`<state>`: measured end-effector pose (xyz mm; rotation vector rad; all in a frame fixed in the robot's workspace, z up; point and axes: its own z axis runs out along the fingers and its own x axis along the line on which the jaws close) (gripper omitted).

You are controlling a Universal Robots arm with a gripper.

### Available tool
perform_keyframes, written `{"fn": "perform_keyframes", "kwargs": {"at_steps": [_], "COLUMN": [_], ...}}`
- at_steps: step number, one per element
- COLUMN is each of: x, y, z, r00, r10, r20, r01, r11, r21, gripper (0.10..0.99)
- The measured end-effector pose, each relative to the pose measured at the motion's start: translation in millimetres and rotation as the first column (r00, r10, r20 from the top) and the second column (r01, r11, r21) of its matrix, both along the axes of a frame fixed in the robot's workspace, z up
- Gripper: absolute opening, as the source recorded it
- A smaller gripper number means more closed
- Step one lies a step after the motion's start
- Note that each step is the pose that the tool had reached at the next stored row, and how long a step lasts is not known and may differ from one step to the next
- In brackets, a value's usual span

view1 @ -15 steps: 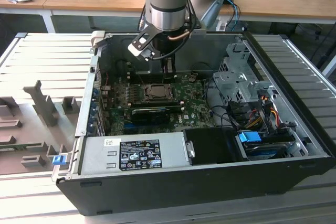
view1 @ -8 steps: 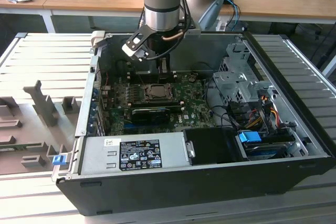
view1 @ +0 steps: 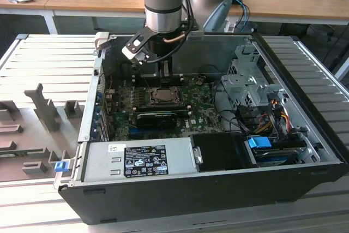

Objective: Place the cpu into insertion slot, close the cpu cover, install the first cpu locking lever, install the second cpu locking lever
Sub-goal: 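Close the cpu cover, then install the first cpu locking lever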

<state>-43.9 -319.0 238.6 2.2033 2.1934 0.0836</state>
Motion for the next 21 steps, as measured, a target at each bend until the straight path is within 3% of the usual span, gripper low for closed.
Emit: {"fn": "perform_keyframes", "kwargs": {"at_steps": [21], "x": [-3.0], "y": [0.0], "z": [3.8], "r00": [1.0000], "r10": [0.000], "r20": [0.0001], "r01": [0.000], "r11": [1.0000], "r21": [-0.002], "gripper": [0.106]}}
